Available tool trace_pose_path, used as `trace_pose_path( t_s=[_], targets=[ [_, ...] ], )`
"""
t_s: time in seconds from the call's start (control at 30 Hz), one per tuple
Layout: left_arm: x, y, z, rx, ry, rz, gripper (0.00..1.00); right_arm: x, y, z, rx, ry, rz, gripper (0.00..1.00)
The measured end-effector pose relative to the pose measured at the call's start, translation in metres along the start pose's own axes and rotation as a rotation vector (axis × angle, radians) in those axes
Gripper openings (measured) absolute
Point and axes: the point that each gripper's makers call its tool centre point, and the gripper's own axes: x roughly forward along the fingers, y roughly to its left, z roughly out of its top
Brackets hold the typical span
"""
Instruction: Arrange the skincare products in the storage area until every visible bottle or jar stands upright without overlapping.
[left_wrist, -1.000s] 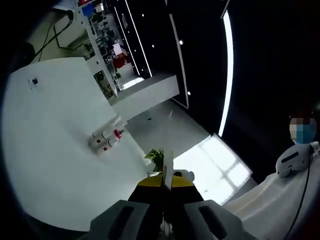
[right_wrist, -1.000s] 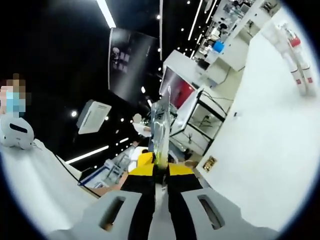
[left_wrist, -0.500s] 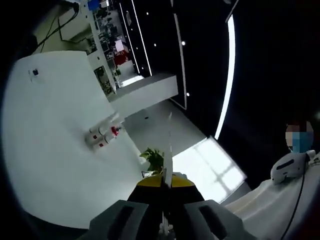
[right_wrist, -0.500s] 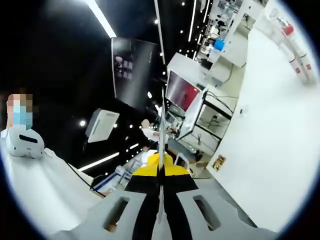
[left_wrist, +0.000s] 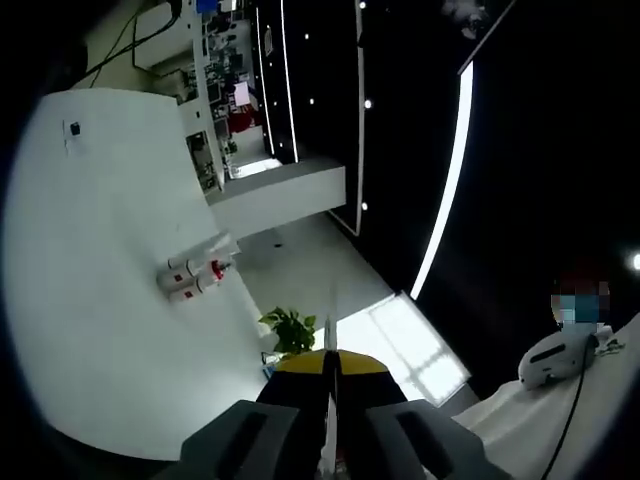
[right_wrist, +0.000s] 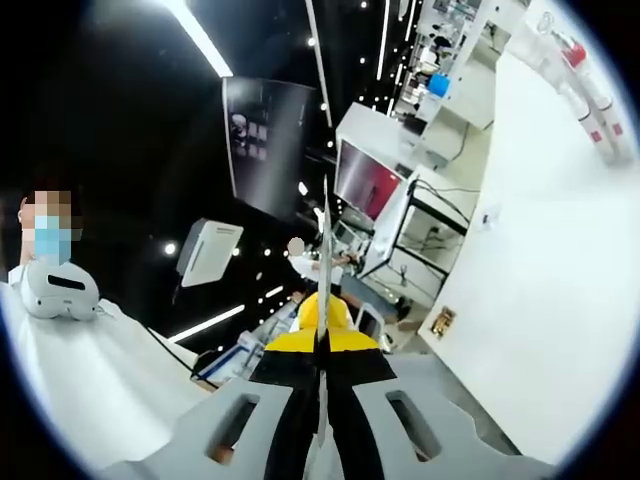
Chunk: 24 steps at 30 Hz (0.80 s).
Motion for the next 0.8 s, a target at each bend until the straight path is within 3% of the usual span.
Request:
trace_pose_path(
  t_s=[0.13,0.27,0.33,0.43,0.63,0.8],
  targets=[
    [0.008,-0.004,-0.003,-0.047,0.006,-0.015,0.04,-0.001,0.000,0.005,0.009,-0.012,0.005,0.00],
    [0.011,0.002,-0.023,-0.042,0.113,0.025,0.15,0.000,0.002,0.011,0.025,-0.040,0.008,0.00],
    [0.011,0.003,-0.027,-0.045,0.134,0.023,0.14,0.001,0.003,0.012,0.023,-0.041,0.005,0.00],
    [0.008,0.003,-0.026,-0.064,0.134,0.002,0.03,0.003,0.000,0.009,0.027,-0.027,-0.014,0.00],
    [0.002,0.008,-0.015,-0.086,0.126,0.009,0.01,0.009,0.000,0.011,0.002,-0.041,-0.068,0.00],
    [0.003,0.012,-0.003,-0.123,0.096,0.000,0.01,0.014,0.000,0.025,-0.116,-0.083,-0.150,0.09]
  ],
)
